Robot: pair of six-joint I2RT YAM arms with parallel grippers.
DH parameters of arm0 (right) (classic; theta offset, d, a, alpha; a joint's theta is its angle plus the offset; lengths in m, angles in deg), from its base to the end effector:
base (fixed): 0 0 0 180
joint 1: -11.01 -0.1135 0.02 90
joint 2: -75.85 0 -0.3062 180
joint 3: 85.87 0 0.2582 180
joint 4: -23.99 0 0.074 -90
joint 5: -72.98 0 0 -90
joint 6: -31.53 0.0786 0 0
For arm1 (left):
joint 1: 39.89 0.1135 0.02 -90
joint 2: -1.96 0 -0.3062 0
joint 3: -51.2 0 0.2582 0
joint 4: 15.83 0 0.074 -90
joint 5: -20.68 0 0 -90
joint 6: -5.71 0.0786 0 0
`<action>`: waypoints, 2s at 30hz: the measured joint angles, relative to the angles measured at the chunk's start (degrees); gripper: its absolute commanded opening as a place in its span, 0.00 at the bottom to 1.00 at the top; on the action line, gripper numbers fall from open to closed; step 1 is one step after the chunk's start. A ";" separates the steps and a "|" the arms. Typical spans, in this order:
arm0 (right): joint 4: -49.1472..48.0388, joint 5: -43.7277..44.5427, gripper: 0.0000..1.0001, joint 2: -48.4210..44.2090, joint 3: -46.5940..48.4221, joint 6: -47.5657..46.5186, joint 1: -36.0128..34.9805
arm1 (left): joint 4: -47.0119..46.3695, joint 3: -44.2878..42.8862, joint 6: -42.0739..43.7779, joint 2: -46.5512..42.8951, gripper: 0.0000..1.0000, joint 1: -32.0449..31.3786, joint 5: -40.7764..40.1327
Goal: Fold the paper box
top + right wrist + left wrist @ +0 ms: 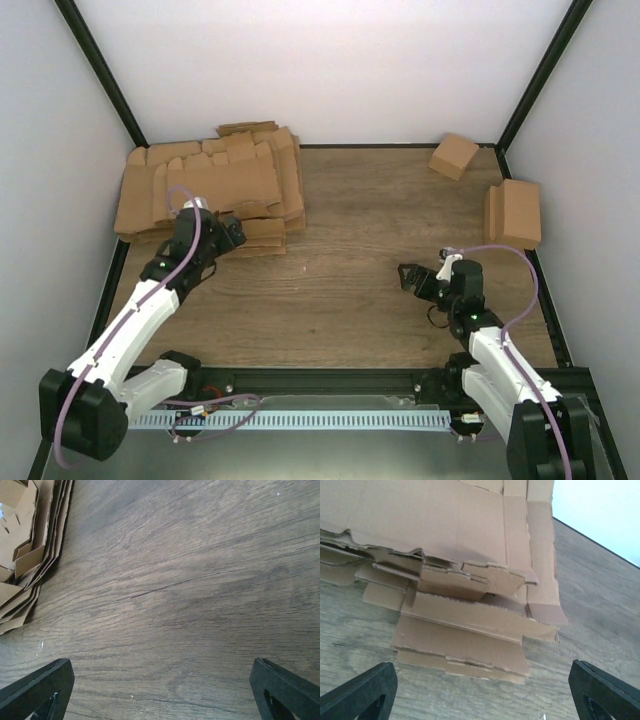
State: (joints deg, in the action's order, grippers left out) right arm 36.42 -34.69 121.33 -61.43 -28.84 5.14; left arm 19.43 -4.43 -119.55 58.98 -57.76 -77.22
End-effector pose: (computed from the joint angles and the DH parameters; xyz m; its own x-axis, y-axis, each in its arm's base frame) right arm 0.1672 0.0412 0.1570 -0.6496 0.4068 -0.6423 -0.0324 0.8293 0.5579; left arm 0.2253 -0.0613 0.2735 -0.5788 -0.4142 -0.7025 -0.1655 0.9031 -0.3962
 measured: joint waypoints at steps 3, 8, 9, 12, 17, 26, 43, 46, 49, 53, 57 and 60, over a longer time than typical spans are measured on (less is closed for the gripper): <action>-0.02 -0.63 1.00 0.90 0.42 0.00 0.00 | 1.38 -2.80 0.24 2.73 0.86 0.85 -1.27; -0.28 -1.92 1.00 1.11 0.50 -0.09 0.00 | 3.13 -7.26 1.29 9.40 0.72 5.03 -0.11; -0.33 -2.05 1.00 1.14 0.50 -0.11 0.00 | 3.23 -7.91 2.01 10.69 0.72 6.03 0.94; -0.35 -2.27 1.00 1.14 0.50 -0.17 0.00 | 4.50 -11.98 4.39 16.02 0.73 7.96 3.69; -0.35 -2.75 1.00 1.16 0.50 -0.20 0.00 | 3.08 -20.20 -0.90 26.51 0.77 10.93 15.45; -0.37 -2.80 1.00 -0.04 0.50 -0.20 0.00 | 0.24 -18.62 -27.47 28.33 0.80 11.08 18.49; -0.81 -2.80 1.00 0.22 0.50 -0.20 0.00 | 7.82 -31.34 -52.76 35.80 0.75 5.03 8.02; -0.79 -2.80 1.00 0.50 0.50 -0.20 -0.02 | 8.22 -31.43 -54.95 36.54 0.75 4.26 6.67; -0.81 -2.80 1.00 0.50 0.50 -0.20 0.00 | 8.41 -31.74 -56.41 37.88 0.71 3.72 5.86; -0.81 -2.78 1.00 0.31 0.50 -0.17 0.00 | 8.44 -32.11 -57.77 40.39 0.69 3.30 5.62; -0.81 -2.75 1.00 0.26 0.50 -0.20 0.00 | 8.55 -32.15 -58.18 41.75 0.69 3.23 5.62; -0.81 -2.75 1.00 0.26 0.50 -0.17 0.00 | 8.57 -32.63 -58.25 42.29 0.68 3.23 5.66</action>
State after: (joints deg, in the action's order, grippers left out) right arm 35.61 -37.45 121.59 -60.92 -29.02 5.14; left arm 28.00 -37.06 -177.80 101.27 -54.52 -71.56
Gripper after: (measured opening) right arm 0.997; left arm 0.685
